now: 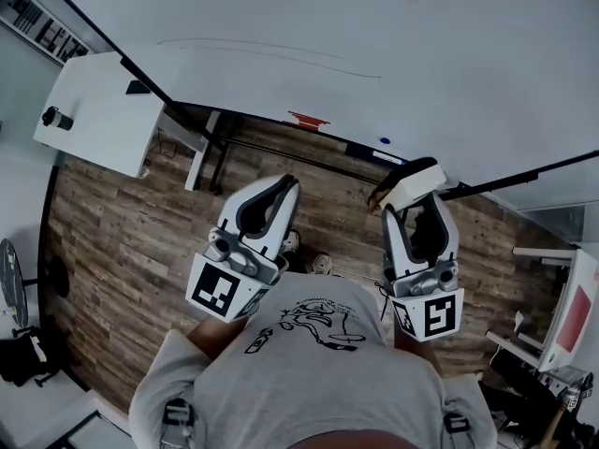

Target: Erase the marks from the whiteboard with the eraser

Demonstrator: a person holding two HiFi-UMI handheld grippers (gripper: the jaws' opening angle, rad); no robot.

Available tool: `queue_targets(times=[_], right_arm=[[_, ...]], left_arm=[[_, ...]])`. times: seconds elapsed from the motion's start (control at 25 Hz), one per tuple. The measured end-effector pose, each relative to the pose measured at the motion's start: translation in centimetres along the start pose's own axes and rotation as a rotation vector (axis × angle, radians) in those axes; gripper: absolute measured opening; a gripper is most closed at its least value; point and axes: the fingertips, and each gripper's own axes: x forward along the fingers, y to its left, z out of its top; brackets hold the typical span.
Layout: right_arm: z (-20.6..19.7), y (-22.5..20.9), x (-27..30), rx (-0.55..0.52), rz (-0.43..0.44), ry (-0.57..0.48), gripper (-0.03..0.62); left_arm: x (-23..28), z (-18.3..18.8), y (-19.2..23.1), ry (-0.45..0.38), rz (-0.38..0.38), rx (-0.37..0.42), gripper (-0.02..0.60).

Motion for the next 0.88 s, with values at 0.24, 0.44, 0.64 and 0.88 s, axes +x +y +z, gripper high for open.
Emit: queue_targets(times=[0.24,0.44,0.64,0.88], right_arm=[[-0.1,1.1,3.6,-0.042,-0.021,-0.007,0.227],[-0.3,0.7,5.5,-0.075,-0.056,-0.012,0.227],[-0.6,-0.6,6.8,-0.125,-0.078,0.005,0.227],[-0.4,-3.0,9.3,-0.332,-0.129,0.045,0.227]], left_arm=[[0.6,0.0,3.4,0.006,-0.038,-0.007,0.035],[1.6,-0.3,5.1,0.011,-0.069,-0.010,0.035],[2.6,-0.4,5.9,0.009,-0.078,-0.018,0.035],[3.5,-0.4,6.6,0.010,-0.080,-0.006,0.035]])
